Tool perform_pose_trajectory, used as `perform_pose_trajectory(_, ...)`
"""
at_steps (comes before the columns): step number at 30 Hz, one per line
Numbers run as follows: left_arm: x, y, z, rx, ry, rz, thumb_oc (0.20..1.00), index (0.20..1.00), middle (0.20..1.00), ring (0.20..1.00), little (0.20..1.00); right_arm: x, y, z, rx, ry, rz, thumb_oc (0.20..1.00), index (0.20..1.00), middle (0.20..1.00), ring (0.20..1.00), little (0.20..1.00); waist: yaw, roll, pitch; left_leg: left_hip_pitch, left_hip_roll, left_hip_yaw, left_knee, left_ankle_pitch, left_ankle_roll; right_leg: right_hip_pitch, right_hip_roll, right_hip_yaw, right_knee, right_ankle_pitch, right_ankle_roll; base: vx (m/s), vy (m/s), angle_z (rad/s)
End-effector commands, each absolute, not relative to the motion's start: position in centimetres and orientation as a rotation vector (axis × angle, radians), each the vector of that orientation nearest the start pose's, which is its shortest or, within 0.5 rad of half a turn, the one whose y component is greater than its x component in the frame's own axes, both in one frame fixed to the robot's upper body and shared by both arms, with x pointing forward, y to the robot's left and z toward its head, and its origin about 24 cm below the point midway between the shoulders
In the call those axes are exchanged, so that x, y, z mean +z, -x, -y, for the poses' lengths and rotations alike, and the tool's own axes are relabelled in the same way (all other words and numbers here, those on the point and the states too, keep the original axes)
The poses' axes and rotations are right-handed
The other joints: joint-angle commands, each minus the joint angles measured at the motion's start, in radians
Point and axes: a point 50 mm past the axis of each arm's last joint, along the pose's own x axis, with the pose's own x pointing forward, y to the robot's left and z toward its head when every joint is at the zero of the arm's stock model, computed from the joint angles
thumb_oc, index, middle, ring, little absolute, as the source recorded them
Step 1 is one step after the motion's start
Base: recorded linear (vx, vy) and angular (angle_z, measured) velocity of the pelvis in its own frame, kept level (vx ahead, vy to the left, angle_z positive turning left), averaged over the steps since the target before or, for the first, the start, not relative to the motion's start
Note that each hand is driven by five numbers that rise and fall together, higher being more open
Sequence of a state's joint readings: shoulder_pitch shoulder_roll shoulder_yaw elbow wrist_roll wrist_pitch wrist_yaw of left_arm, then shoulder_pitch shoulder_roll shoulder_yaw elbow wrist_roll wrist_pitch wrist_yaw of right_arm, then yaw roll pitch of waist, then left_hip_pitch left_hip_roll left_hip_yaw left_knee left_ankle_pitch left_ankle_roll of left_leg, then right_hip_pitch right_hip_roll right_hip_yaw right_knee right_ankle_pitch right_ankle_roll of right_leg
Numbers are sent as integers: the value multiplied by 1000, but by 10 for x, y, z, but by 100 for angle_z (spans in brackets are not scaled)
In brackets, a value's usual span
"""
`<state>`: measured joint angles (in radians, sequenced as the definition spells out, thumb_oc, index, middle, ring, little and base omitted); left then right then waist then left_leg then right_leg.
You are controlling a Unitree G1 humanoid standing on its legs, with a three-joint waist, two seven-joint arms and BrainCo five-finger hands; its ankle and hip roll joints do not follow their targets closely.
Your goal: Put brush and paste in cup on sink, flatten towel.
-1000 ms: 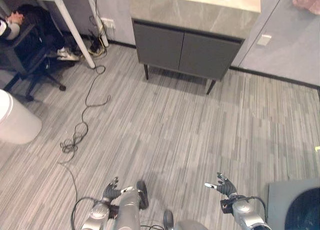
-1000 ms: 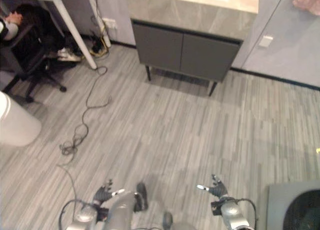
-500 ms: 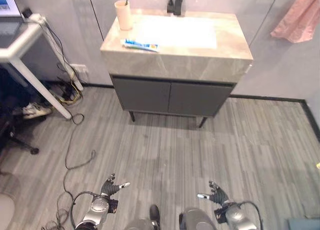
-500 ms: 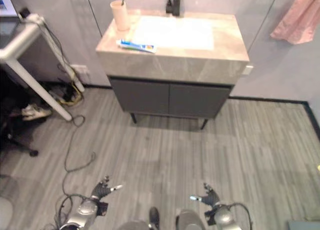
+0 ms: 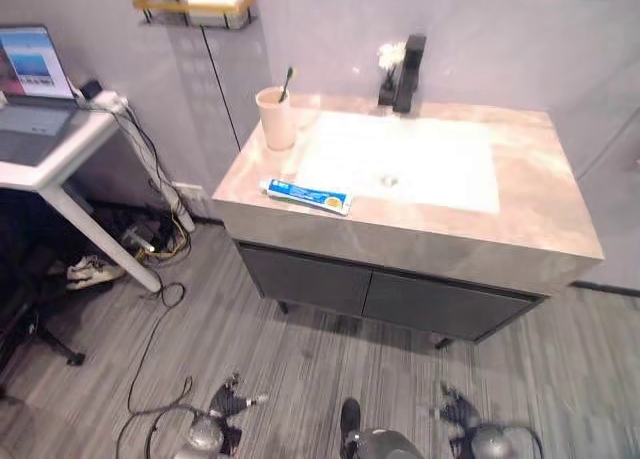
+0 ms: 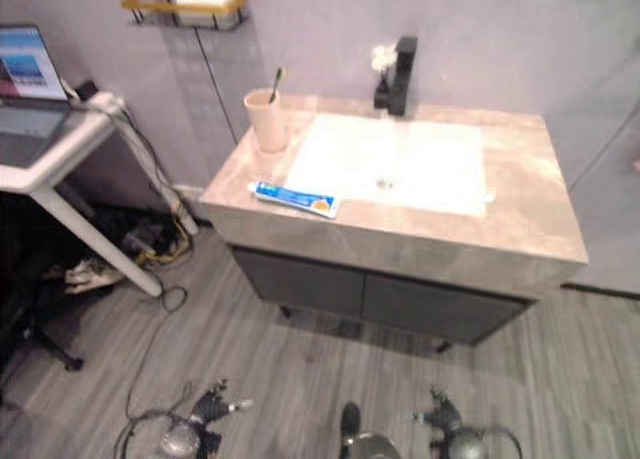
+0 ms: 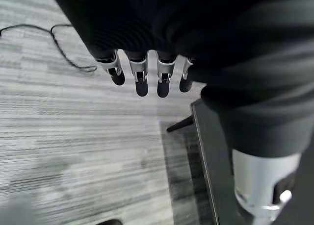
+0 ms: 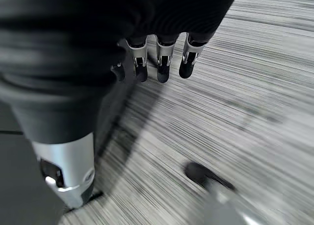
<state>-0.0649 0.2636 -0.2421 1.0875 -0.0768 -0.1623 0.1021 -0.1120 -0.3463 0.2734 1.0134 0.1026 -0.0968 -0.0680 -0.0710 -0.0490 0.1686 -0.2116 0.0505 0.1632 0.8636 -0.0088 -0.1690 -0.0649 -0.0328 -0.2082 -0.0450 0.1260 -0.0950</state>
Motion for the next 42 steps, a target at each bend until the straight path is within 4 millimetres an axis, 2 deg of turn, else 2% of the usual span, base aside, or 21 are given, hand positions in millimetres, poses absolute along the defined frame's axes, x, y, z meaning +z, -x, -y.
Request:
perform_pose_trajectory(1, -124, -171, -238, 78, -383, -811, 1000, 1000, 1000, 1000, 1000, -113, -173, 262, -67, 468, -820, 1000, 1000, 1000, 1000, 1000, -28, -19, 45, 115, 110, 94, -399, 60, 69, 59, -54, 0, 8, 16, 152, 185, 107, -22)
perform_pose_trajectory(2, -124, -171, -238, 78, -384, -811, 1000, 1000, 1000, 1000, 1000, -113, -173, 261, -67, 467, -820, 1000, 1000, 1000, 1000, 1000, -28, -22, 42, 116, 105, 95, -407, 66, 71, 56, -58, 1, 9, 16, 153, 300, 294, -13)
perform_pose_trajectory(4, -128, -163, -241, 112, -379, -838, 1000, 1000, 1000, 1000, 1000, -107, -181, 265, -75, 480, -787, 1000, 1000, 1000, 1000, 1000, -17, 7, 39, 159, 94, -33, -656, 73, 66, 37, -53, 74, 19, 8, 179, 202, 348, -45)
perform_pose_trajectory(6, -129, -161, -240, 122, -372, -843, 1000, 1000, 1000, 1000, 1000, -107, -181, 265, -50, 509, -786, 1000, 1000, 1000, 1000, 1000, -9, 22, 47, 189, 69, -146, -701, 48, 60, 18, -60, 130, 40, 5, 191, 127, 300, -111)
perform_pose_trajectory(10, -127, -167, -237, 83, -399, -829, 1000, 1000, 1000, 1000, 1000, -113, -170, 266, -39, 530, -829, 1000, 1000, 1000, 1000, 1000, -36, 36, 41, 214, 38, -90, -754, -13, 83, -16, -101, 163, 72, 11, 212, 34, 303, -75)
perform_pose_trajectory(15, -118, -179, -243, 66, -445, -772, 1000, 1000, 1000, 1000, 1000, -115, -169, 259, -20, 526, -828, 1000, 1000, 1000, 1000, 1000, -49, 34, 66, 224, -10, -51, -774, -43, 122, -65, -132, 220, 120, 35, 247, -70, 320, -17)
perform_pose_trajectory(17, -111, -187, -246, 72, -467, -728, 1000, 1000, 1000, 1000, 1000, -110, -177, 255, -16, 507, -781, 1000, 1000, 1000, 1000, 1000, -51, 27, 84, 214, -47, -26, -789, -50, 140, -100, -168, 241, 100, 97, 278, -144, 330, -40)
perform_pose_trajectory(20, -111, -187, -248, 79, -475, -725, 1000, 1000, 1000, 1000, 1000, -109, -183, 251, -17, 497, -770, 1000, 1000, 1000, 1000, 1000, -40, 20, 87, 214, -62, -5, -808, -51, 148, -113, -193, 236, 70, 148, 296, -84, 166, -42)
perform_pose_trajectory(21, -113, -184, -250, 87, -507, -740, 1000, 1000, 1000, 1000, 1000, -110, -188, 246, -16, 482, -774, 1000, 1000, 1000, 1000, 1000, -19, 15, 87, 218, -63, 12, -822, -47, 150, -118, -210, 203, 54, 180, 302, -44, 72, -48)
perform_pose_trajectory(24, -117, -177, -253, 90, -530, -770, 1000, 1000, 1000, 1000, 1000, -109, -195, 242, -3, 496, -771, 1000, 1000, 1000, 1000, 1000, 6, 16, 77, 205, -57, -5, -817, -46, 156, -101, -191, 194, 71, 131, 288, -35, 60, -34)
perform_pose_trajectory(29, -119, -169, -253, 62, -594, -769, 1000, 1000, 1000, 1000, 1000, -105, -208, 241, 38, 576, -757, 1000, 1000, 1000, 1000, 1000, 49, 4, 60, 202, -56, -44, -832, -33, 153, -57, -207, 138, 49, 132, 283, 1, -54, 24)
perform_pose_trajectory(32, -106, -178, -251, -27, -694, -648, 1000, 1000, 1000, 1000, 1000, -103, -209, 262, -44, 619, -813, 1000, 1000, 1000, 1000, 1000, 107, 4, 43, 198, -52, -92, -857, -15, 134, -9, -218, 60, 16, 111, 285, 51, -117, 68)
perform_pose_trajectory(33, -106, -178, -251, -27, -695, -649, 1000, 1000, 1000, 1000, 1000, -104, -209, 262, -43, 619, -814, 1000, 1000, 1000, 1000, 1000, 105, 4, 43, 199, -52, -95, -857, -15, 134, -7, -218, 57, 14, 111, 285, 30, -145, 67)
perform_pose_trajectory(34, -84, -185, -252, -91, -727, -508, 1000, 1000, 1000, 1000, 1000, -101, -205, 280, -105, 644, -847, 1000, 1000, 1000, 1000, 1000, 142, 15, 47, 192, -46, -130, -861, -5, 126, 12, -223, 10, 10, 100, 287, 13, -97, 55)
perform_pose_trajectory(35, -84, -185, -252, -91, -727, -508, 1000, 1000, 1000, 1000, 1000, -101, -205, 280, -105, 644, -847, 1000, 1000, 1000, 1000, 1000, 141, 14, 46, 191, -47, -131, -861, -4, 126, 11, -223, 9, 10, 100, 287, 1, -182, 48)
perform_pose_trajectory(36, -53, -184, -259, -172, -799, -360, 1000, 1000, 1000, 1000, 1000, -98, -200, 296, -156, 670, -882, 1000, 1000, 1000, 1000, 1000, 177, 30, 50, 180, -43, -162, -869, 6, 118, 25, -225, -27, 6, 90, 290, -9, -89, 57)
perform_pose_trajectory(37, -53, -183, -261, -172, -800, -363, 1000, 1000, 1000, 1000, 1000, -99, -200, 295, -154, 669, -883, 1000, 1000, 1000, 1000, 1000, 175, 28, 49, 181, -42, -164, -869, 6, 118, 27, -224, -29, 6, 90, 289, 9, -147, 73)
perform_pose_trajectory(38, -28, -179, -270, -202, -841, -269, 1000, 1000, 1000, 1000, 1000, -101, -192, 302, -174, 678, -922, 1000, 1000, 1000, 1000, 1000, 191, 38, 48, 177, -39, -183, -881, 14, 111, 35, -226, -54, 3, 83, 292, 20, -60, 69)
perform_pose_trajectory(40, -28, -179, -270, -201, -841, -269, 1000, 1000, 1000, 1000, 1000, -101, -192, 301, -173, 678, -922, 1000, 1000, 1000, 1000, 1000, 190, 38, 47, 177, -40, -183, -881, 14, 111, 35, -226, -55, 3, 83, 292, 15, -76, 39)
perform_pose_trajectory(41, 20, -181, -287, -118, -879, -88, 1000, 1000, 1000, 1000, 1000, -108, -178, 303, -187, 677, -973, 1000, 1000, 1000, 1000, 1000, 225, 61, 53, 175, -36, -208, -893, 20, 104, 46, -226, -85, 6, 68, 292, 15, -126, 16)
perform_pose_trajectory(42, 52, -182, -292, -139, -973, 22, 1000, 1000, 1000, 1000, 1000, -109, -177, 303, -170, 695, -983, 1000, 1000, 1000, 1000, 1000, 236, 70, 55, 171, -36, -219, -895, 25, 100, 53, -228, -99, 5, 64, 293, 5, -123, 13)
